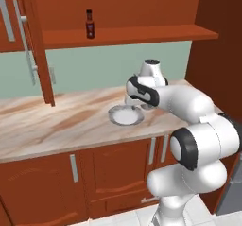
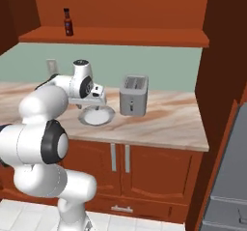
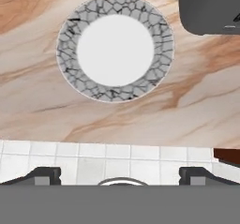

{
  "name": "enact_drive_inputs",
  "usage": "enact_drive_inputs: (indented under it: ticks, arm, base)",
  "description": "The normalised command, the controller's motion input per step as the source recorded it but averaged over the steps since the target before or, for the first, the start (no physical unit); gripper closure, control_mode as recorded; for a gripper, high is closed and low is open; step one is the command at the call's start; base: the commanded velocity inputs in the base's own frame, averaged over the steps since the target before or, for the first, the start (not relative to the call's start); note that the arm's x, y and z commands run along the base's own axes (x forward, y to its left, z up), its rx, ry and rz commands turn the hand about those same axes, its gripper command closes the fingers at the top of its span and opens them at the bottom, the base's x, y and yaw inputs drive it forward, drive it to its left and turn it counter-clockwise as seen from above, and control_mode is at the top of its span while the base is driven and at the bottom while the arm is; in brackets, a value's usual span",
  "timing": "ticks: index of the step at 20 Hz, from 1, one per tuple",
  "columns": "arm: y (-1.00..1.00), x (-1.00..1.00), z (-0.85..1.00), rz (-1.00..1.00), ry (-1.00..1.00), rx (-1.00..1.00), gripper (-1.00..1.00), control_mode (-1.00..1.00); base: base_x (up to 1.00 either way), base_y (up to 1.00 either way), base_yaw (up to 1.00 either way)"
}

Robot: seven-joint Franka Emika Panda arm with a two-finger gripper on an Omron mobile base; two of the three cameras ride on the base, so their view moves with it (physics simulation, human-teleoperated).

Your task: Move the hot dog bun to the plate on the dining table and place the condiment next to that plate. Then navigate to the fridge and take the sausage and place it on the plate as well.

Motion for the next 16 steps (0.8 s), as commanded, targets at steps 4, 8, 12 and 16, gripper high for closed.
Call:
enact_drive_inputs:
  ticks: [4,8,12,16]
  arm:
    - [0.00,0.00,0.00,0.00,0.00,0.00,-1.00,1.00]
    - [0.00,0.00,0.00,0.00,0.00,0.00,-1.00,1.00]
    - [0.00,0.00,0.00,0.00,0.00,0.00,-1.00,1.00]
    - [0.00,0.00,0.00,0.01,0.00,0.01,-1.00,-1.00]
  base:
    - [0.35,0.56,-0.20]
    - [0.73,0.48,-0.10]
    - [0.80,0.15,0.00]
    - [0.30,0.08,0.02]
